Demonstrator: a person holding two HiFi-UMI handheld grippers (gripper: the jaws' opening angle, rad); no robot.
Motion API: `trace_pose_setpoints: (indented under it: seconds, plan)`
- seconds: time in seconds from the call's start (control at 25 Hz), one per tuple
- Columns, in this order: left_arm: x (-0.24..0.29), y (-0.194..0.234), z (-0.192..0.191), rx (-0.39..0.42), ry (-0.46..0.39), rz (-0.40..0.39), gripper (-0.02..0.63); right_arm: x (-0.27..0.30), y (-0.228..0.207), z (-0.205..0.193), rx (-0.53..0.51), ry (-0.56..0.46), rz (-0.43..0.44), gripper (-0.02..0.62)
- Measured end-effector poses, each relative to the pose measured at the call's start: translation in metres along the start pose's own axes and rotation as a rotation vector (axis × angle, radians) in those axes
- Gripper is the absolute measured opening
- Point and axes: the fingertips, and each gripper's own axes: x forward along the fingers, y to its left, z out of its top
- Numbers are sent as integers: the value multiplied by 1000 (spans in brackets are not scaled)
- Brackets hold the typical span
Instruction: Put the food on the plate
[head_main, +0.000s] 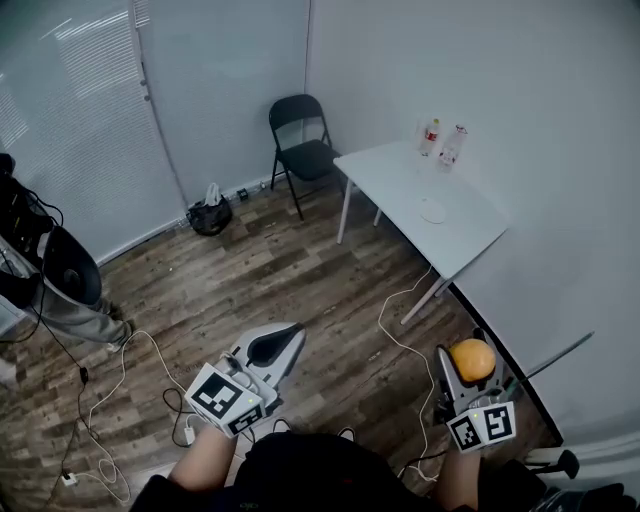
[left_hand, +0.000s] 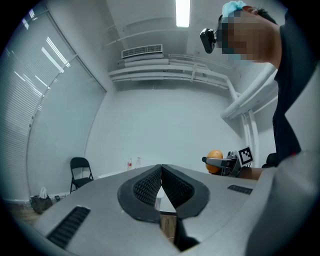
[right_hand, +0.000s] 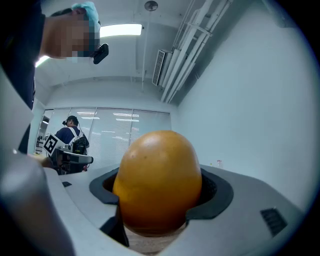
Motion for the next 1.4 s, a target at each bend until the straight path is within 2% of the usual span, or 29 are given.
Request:
trace_pose_setpoints:
  seconds: [0.28,0.48,0.72,0.92,1.12,1.4]
  plan:
    - [-20,31,-4,-13,7,-25,23,18,36,-8,5,6,5,362]
    - [-43,56,-14,-18,12,-52,23,25,69,-15,-28,5,-15,362]
    - [-43,73,-30,-48,25,-84,23,31,88,-32,-42,40,-15,362]
    - [-19,80,-35,-43,49,-98,23,50,68,-39,-19,39,-21,362]
    - [12,104,-36,-45,67,-74,23,87,44,-51,-17,37,-3,362]
    - [112,129,-25,-20,76,-86,23,143,-37,-50,5,9,-11,362]
